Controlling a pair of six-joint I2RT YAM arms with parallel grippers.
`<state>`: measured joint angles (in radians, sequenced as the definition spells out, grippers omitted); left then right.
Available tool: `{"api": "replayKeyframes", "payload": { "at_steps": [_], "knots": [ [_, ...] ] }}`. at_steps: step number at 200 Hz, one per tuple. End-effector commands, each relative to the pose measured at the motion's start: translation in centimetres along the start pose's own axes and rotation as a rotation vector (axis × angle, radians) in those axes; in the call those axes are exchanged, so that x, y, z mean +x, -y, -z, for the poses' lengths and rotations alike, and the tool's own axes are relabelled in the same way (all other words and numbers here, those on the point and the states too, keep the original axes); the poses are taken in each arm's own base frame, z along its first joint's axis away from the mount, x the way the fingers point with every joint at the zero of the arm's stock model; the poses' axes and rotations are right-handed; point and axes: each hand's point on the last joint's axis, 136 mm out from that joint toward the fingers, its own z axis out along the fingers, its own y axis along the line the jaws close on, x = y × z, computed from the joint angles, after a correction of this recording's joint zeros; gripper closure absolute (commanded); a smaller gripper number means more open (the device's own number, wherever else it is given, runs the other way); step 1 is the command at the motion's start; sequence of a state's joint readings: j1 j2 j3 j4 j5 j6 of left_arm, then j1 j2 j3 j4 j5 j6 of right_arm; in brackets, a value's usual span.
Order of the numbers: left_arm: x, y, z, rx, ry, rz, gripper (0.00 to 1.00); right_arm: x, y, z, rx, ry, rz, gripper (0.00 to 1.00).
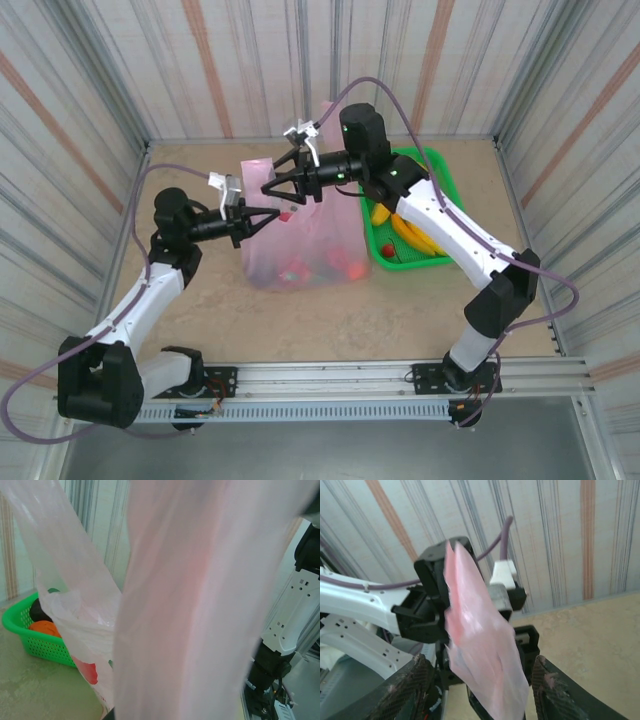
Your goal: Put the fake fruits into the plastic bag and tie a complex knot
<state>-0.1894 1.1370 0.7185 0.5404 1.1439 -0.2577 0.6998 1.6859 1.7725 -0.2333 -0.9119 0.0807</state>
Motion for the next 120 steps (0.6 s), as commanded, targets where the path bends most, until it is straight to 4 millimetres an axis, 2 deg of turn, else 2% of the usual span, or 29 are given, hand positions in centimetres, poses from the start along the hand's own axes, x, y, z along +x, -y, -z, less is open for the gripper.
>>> {"api": "replayKeyframes", "payload": {
  "at_steps": [1, 17, 34, 40, 42, 47, 57, 63, 90, 109, 120],
  "knots": [
    [-1.3, 0.9, 0.0, 0.02, 0.008, -0.059, 0.88, -1.1, -0.1, -0.3, 0.004, 0.004, 0.054, 0.41],
    [-1.3, 0.9, -0.1, 0.017, 0.006, -0.058, 0.88, -1.4, -0.2, -0.7, -0.006, 0.006, 0.068, 0.42],
    [-1.3, 0.8, 0.0, 0.013, 0.004, -0.058, 0.88, -1.4, -0.5, -1.1, -0.012, 0.007, 0.075, 0.55],
    [-1.3, 0.8, 0.0, 0.011, 0.005, -0.059, 0.88, -1.3, -0.5, -1.2, -0.011, 0.006, 0.075, 0.62],
    [-1.3, 0.8, 0.0, 0.011, 0.005, -0.06, 0.88, -2.2, -0.8, -1.0, -0.011, 0.022, 0.095, 0.64],
    [-1.3, 0.8, 0.0, 0.008, 0.006, -0.062, 0.87, -2.6, -0.9, -0.9, -0.011, 0.027, 0.102, 0.71],
    [-1.4, 0.9, 0.0, 0.004, 0.007, -0.065, 0.87, -2.7, -0.9, -0.8, -0.003, 0.025, 0.102, 0.91],
    [-1.5, 0.9, 0.1, -0.001, 0.008, -0.067, 0.83, -2.9, -0.9, -0.7, 0.006, 0.028, 0.107, 1.0],
    [-2.3, 0.8, 0.8, -0.043, 0.028, -0.092, 0.46, -3.8, -1.2, 0.1, 0.02, 0.042, 0.111, 1.0],
    [-3.3, 0.7, 1.7, -0.09, 0.052, -0.117, 0.34, -4.4, -1.8, 0.8, 0.016, 0.049, 0.112, 1.0],
    [-4.0, 0.9, 2.2, -0.109, 0.068, -0.14, 0.31, -4.4, -2.0, 1.1, 0.014, 0.048, 0.109, 1.0]
  ]
}}
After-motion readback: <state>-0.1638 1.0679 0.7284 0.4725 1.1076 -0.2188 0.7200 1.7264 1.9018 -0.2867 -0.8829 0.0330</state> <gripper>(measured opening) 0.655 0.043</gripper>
